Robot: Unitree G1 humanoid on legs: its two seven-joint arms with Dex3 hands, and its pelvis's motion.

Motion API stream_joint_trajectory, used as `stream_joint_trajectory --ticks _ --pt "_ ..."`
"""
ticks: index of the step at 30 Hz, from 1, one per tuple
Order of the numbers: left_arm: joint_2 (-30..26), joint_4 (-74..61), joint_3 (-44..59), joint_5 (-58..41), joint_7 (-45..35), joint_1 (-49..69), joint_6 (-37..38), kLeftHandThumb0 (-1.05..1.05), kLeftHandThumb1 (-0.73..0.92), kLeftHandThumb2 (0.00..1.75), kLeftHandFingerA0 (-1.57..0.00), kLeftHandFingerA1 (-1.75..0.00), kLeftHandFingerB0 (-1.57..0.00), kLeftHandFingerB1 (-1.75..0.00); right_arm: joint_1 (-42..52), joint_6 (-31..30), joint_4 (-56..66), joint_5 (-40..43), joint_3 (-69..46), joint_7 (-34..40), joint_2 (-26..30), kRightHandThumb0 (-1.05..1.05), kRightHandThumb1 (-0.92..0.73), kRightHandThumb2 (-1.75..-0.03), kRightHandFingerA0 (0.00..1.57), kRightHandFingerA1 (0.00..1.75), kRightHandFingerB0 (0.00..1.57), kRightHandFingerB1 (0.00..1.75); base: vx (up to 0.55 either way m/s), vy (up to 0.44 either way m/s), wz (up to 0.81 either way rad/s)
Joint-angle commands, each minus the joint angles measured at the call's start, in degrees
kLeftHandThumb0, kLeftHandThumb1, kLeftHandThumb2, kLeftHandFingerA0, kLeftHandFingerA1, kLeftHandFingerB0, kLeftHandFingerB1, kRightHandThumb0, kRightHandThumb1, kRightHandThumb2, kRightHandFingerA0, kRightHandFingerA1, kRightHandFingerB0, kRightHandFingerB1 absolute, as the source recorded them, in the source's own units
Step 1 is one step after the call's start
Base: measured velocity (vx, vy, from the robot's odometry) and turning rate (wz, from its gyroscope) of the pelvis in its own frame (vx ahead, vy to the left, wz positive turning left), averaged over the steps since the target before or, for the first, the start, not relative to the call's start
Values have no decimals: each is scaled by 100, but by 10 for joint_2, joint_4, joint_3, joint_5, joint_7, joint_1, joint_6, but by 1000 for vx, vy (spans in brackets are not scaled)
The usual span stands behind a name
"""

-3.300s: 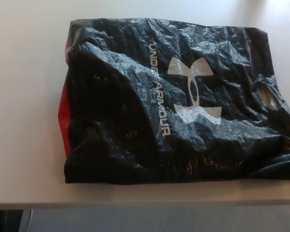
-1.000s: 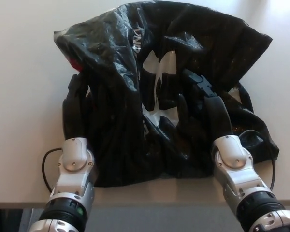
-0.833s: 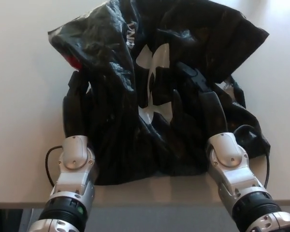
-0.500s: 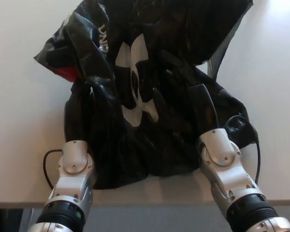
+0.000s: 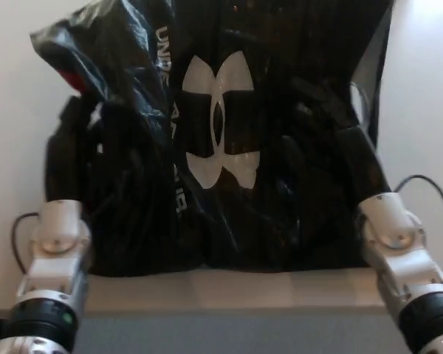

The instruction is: A plastic bag is kept in the middle of the desk and the robot uses both its hands to grab the bag from the left and right and brings its hands close together to compress the bag

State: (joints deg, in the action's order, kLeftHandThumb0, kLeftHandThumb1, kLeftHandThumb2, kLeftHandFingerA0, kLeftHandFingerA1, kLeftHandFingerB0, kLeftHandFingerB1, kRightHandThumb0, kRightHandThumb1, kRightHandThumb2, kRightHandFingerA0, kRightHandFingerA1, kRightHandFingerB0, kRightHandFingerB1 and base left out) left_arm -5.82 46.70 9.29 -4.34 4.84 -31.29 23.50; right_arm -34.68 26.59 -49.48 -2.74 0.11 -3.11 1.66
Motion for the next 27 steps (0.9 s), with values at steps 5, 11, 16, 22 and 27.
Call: stream_joint_trajectory --ticks 5,11,16,22,27 --pt "-129 -128 88 -63 -65 36 -66 -67 92 73 -26 -41 -21 -29 -1 5 -9 28 -77 -14 135 -36 -53 -111 2 51 0 48 0 0 0" --pt "-178 -232 138 -100 -97 60 -93 -73 92 71 -25 -43 -22 -30 16 -2 59 34 -113 -15 190 -75 -67 -105 7 48 1 40 0 0 0" --pt "-214 -344 178 -125 -109 90 -112 -76 92 71 -28 -44 -22 -30 62 -8 189 57 -150 -40 241 -77 -67 -106 7 49 2 40 0 0 0" --pt "-227 -510 224 -170 -126 161 -130 -77 92 75 -26 -45 -18 -33 165 10 359 105 -197 -78 275 -69 -65 -101 4 47 2 42 0 0 0" --pt "-198 -631 274 -203 -158 298 -101 -76 92 73 -26 -43 -20 -33 332 20 525 119 -252 -73 252 -35 -55 -112 2 51 0 48 0 0 0"
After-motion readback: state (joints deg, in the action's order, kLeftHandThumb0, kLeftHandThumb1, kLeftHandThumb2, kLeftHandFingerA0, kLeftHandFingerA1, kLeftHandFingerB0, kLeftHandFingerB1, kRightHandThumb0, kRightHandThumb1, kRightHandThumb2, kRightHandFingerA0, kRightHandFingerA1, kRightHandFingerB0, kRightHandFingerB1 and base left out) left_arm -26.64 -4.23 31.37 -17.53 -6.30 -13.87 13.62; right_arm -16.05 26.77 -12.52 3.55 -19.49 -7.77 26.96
